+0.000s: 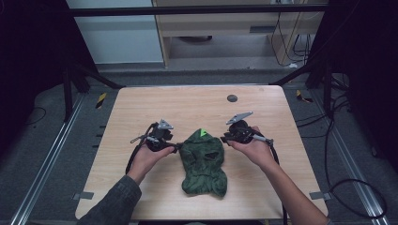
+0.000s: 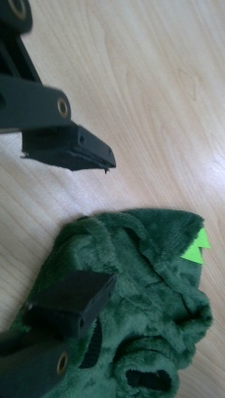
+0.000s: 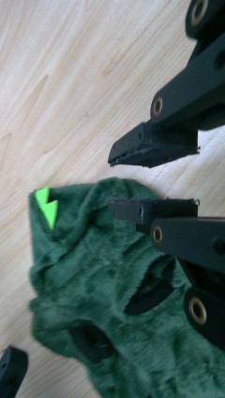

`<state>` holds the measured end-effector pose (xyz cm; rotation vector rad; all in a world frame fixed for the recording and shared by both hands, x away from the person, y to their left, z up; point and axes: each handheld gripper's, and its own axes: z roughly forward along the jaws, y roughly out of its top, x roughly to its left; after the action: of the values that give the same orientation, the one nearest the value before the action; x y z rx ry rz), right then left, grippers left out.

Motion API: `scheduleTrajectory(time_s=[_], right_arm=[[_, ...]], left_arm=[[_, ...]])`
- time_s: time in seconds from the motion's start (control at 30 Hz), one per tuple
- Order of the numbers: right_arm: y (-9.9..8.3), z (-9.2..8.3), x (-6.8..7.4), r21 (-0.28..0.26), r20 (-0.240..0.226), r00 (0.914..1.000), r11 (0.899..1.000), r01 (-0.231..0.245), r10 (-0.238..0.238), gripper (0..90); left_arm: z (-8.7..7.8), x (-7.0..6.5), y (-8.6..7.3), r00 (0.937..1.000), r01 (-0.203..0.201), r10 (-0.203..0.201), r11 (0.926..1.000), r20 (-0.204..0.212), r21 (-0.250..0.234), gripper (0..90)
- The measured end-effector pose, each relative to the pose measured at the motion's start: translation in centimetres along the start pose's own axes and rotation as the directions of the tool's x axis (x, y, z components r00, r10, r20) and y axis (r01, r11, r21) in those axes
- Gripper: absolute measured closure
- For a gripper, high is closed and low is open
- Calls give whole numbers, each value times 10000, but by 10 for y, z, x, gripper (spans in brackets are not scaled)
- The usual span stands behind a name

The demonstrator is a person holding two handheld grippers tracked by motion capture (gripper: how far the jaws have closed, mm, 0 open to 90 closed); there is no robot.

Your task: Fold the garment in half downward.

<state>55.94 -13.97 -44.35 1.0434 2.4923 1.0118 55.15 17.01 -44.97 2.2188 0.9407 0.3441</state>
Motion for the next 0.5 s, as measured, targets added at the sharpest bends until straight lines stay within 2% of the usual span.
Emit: scheduleTrajectory(time_s=[0.1,0.27,0.37,0.4,0.47,0.5], right_arm=[[2,6,-3,29,8,10000,10000,-54,54,764],[2,13,-1,53,-108,9998,9998,-177,177,726],[2,16,1,92,-117,9999,9999,-113,114,686],[1,21,3,206,-143,9999,9998,-64,67,638],[0,25,3,276,-136,9999,9996,-84,88,612],[-1,28,2,305,-94,9998,9994,-162,165,604]], left_arm=[[1,5,1,10000,-70,70,10000,-23,-30,441],[5,7,1,10000,47,-48,10000,45,74,440],[8,6,1,10000,24,-23,10000,-67,66,409],[10,7,0,9999,19,-17,9998,-107,179,378],[18,11,-1,9993,361,-362,9989,43,294,338],[18,11,-1,9993,361,-362,9989,43,294,337]])
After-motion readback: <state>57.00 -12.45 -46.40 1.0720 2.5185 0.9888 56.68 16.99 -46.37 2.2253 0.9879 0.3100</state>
